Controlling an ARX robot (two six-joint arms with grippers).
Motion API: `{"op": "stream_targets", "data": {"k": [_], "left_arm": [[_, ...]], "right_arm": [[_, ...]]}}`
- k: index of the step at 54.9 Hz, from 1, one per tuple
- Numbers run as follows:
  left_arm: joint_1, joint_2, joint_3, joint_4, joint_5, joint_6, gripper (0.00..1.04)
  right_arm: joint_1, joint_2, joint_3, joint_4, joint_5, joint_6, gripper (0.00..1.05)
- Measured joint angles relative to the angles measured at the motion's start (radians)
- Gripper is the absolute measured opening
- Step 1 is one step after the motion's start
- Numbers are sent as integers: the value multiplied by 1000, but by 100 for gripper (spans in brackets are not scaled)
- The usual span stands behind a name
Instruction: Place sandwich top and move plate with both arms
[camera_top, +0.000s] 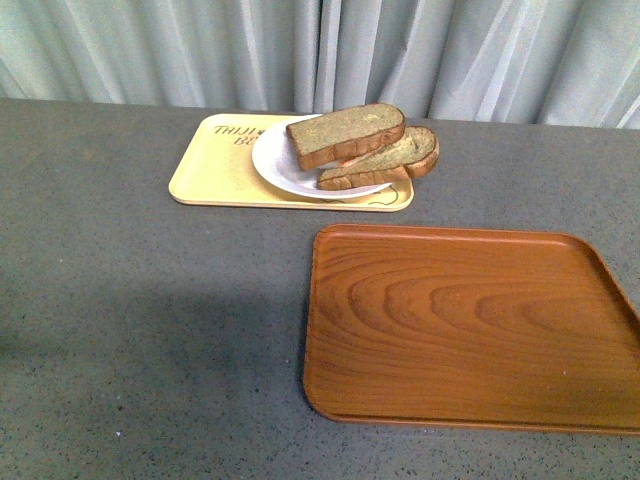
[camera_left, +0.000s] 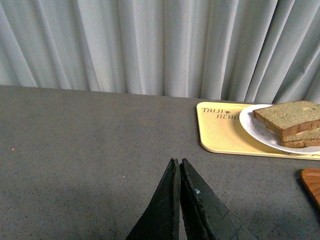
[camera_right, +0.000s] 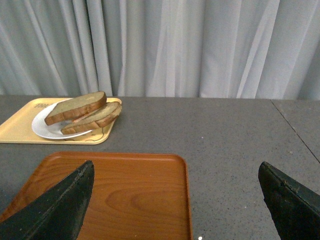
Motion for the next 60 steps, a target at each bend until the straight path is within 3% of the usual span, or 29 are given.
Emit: {"op": "stream_targets", "data": {"k": [27, 48, 53, 60], "left_arm": [[0, -272, 0, -261, 0, 0, 2], [0, -375, 0, -363, 0, 0, 2], [0, -486, 0, -510, 0, 0, 2], [0, -533, 0, -539, 0, 1, 2]], "right_arm": [[0, 0, 0, 0, 0, 0, 96], [0, 0, 0, 0, 0, 0, 96], [0, 0, 0, 0, 0, 0, 96], [0, 0, 0, 0, 0, 0, 96]]}}
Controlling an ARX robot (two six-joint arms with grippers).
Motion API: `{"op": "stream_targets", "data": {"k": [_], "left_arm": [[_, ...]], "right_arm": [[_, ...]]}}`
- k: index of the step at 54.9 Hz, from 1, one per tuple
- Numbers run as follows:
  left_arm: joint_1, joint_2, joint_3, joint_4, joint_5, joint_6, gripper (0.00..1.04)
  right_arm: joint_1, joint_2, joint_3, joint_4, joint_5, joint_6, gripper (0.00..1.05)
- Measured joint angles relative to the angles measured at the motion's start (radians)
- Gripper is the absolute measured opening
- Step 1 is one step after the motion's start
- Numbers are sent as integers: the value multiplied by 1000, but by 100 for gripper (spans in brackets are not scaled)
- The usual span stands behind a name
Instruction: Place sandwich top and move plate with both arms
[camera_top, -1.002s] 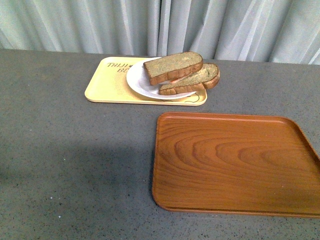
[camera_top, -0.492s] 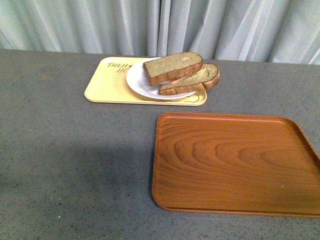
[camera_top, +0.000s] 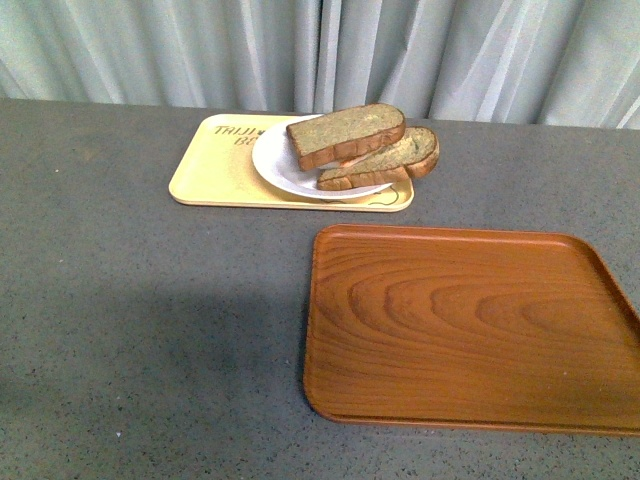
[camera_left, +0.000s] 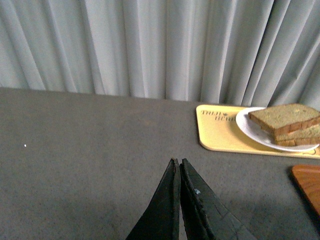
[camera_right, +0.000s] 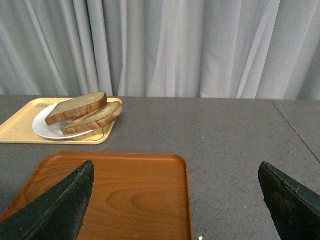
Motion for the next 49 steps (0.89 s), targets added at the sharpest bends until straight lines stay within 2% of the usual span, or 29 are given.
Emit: {"op": "stream_targets", "data": {"k": [17, 30, 38, 43, 46, 49], "left_arm": [[1, -2, 0, -2, 0, 0, 2], [1, -2, 0, -2, 0, 0, 40], [1, -2, 0, -2, 0, 0, 76], [1, -2, 0, -2, 0, 0, 92], [1, -2, 0, -2, 0, 2, 98], [1, -2, 0, -2, 0, 2, 95]], "right_arm": [[0, 0, 0, -1, 0, 0, 96], [0, 0, 0, -1, 0, 0, 96], [0, 0, 0, -1, 0, 0, 96], [0, 0, 0, -1, 0, 0, 96], [0, 0, 0, -1, 0, 0, 96], [0, 0, 0, -1, 0, 0, 96]]}}
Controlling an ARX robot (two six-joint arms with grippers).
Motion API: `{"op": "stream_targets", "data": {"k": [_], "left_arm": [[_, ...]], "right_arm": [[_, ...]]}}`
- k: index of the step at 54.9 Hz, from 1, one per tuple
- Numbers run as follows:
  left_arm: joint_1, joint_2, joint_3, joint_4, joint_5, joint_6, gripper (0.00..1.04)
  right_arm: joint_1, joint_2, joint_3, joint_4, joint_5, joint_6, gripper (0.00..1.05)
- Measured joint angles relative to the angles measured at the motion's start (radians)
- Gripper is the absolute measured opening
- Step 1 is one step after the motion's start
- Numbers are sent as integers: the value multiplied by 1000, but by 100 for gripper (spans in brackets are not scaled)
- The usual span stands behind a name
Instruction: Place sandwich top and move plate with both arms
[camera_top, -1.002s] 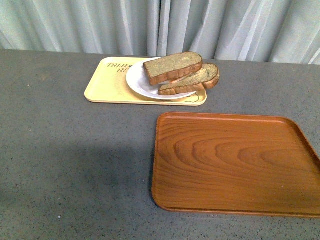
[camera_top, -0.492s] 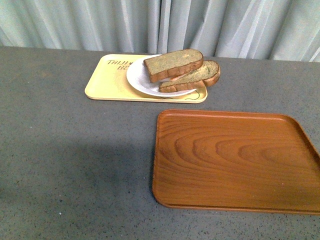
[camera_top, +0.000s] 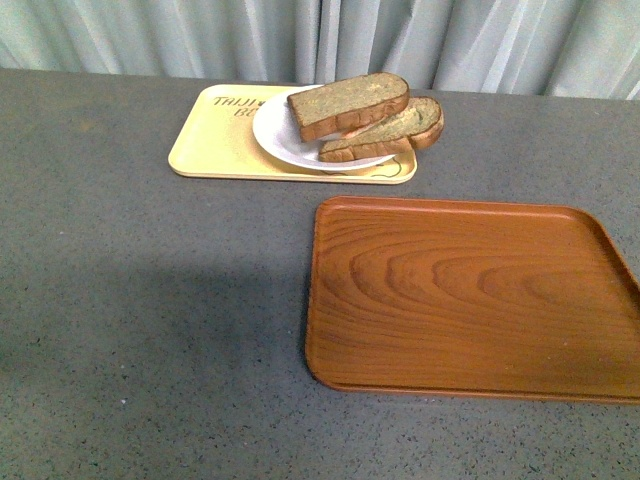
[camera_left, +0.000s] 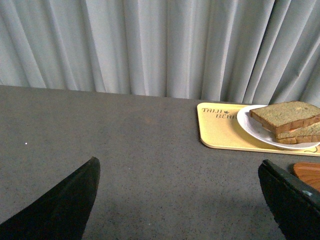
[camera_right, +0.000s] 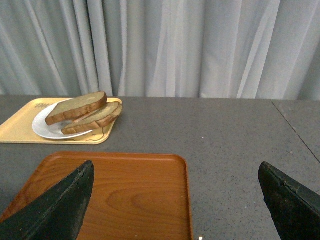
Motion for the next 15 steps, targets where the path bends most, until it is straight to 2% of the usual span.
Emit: {"op": "stream_targets", "data": {"k": [15], "left_arm": [[0, 0, 0, 0, 0, 0, 96]], "right_arm": [[0, 0, 0, 0, 0, 0, 96]]}}
